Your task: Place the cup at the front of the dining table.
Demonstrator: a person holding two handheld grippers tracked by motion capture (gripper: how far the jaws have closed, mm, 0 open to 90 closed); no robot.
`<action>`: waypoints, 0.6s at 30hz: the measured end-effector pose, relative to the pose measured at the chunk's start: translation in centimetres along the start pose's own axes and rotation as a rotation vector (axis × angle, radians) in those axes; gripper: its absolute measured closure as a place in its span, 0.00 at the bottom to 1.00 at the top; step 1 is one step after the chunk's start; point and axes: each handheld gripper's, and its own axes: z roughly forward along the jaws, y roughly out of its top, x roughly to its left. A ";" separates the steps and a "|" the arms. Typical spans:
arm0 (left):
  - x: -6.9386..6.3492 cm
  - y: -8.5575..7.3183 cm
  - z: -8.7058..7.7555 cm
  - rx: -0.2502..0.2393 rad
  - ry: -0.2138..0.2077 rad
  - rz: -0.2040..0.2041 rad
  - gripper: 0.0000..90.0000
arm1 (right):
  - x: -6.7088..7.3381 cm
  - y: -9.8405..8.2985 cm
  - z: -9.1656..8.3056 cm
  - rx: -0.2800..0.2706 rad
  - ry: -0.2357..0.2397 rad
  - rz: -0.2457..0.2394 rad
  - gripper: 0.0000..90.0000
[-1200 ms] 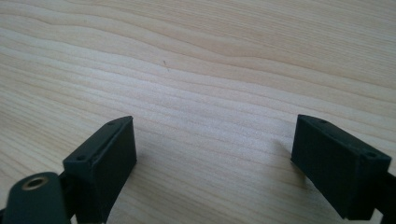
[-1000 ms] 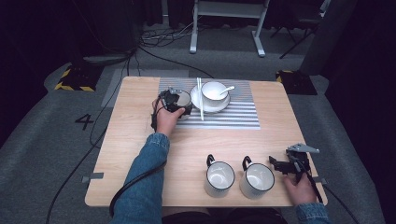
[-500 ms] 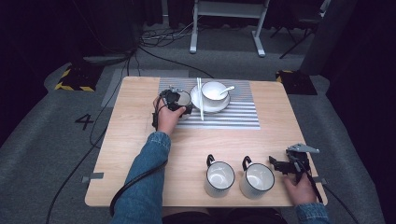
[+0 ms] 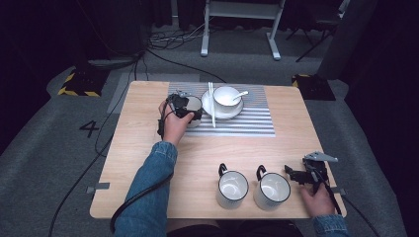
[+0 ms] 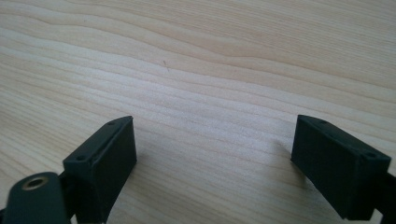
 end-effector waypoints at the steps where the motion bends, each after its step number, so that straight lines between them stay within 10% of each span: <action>1: 0.0 0.1 -0.4 -0.012 -0.003 0.000 0.03 | 0.0 0.0 0.0 0.000 0.000 0.001 0.16; 7: 0.0 0.5 -3.7 -0.066 -0.019 0.003 0.22 | 0.0 0.0 0.0 0.001 0.000 0.001 0.16; 18: -1.8 0.3 -9.5 -0.087 -0.078 0.046 0.17 | 0.0 0.0 0.0 0.002 0.001 0.003 0.16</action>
